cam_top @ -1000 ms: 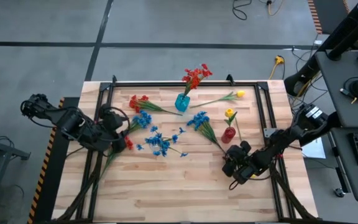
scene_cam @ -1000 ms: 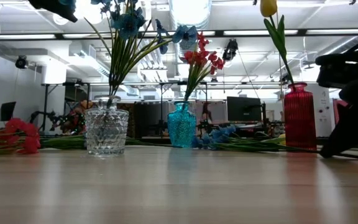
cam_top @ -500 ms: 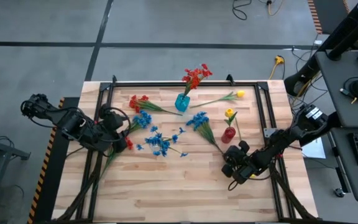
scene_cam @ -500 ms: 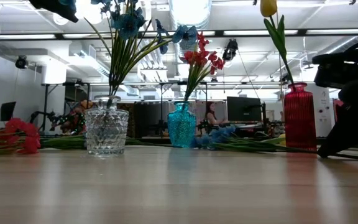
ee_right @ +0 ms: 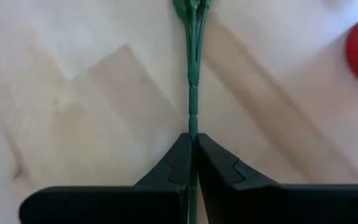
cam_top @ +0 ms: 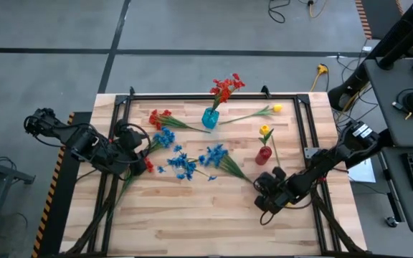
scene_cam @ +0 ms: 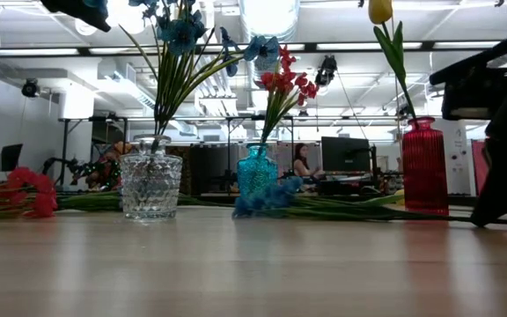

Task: Sort flowers into vase by color
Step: Put the right blue flowers into the transparent vase

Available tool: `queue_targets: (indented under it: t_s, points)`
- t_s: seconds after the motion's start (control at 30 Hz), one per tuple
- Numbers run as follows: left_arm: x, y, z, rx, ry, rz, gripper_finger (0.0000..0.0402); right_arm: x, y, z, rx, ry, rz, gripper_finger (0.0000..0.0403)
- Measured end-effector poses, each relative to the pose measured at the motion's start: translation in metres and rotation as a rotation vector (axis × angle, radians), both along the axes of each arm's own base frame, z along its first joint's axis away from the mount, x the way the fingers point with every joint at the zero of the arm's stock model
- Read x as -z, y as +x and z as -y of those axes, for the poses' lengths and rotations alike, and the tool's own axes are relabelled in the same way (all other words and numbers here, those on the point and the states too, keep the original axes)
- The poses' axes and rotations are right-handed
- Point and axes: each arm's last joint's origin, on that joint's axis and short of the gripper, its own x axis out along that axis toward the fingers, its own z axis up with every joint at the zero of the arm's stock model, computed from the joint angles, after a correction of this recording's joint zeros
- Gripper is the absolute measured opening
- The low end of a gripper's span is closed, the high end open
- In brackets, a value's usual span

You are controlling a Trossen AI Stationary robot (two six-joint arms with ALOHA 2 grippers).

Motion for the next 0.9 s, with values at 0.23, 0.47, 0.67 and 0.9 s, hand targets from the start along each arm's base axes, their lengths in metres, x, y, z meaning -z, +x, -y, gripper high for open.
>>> queue_targets:
  t_s: [0.23, 0.47, 0.67, 0.9]
  points:
    - [-0.001, 0.001, 0.000, -0.005, -0.012, 0.015, 0.0201, -0.014, 0.010, -0.009, 0.024, 0.073, 0.006, 0.0029]
    - [-0.001, 0.001, 0.000, -0.013, -0.002, 0.025, 0.0201, -0.025, 0.010, -0.010, 0.065, 0.051, -0.068, 0.0097]
    - [-0.001, 0.001, 0.000, -0.013, -0.002, 0.025, 0.0201, -0.029, 0.016, -0.010, 0.008, 0.007, -0.055, 0.0162]
    - [-0.002, 0.002, 0.001, -0.018, -0.002, 0.040, 0.0201, -0.023, 0.037, -0.003, -0.078, -0.069, 0.035, 0.0217]
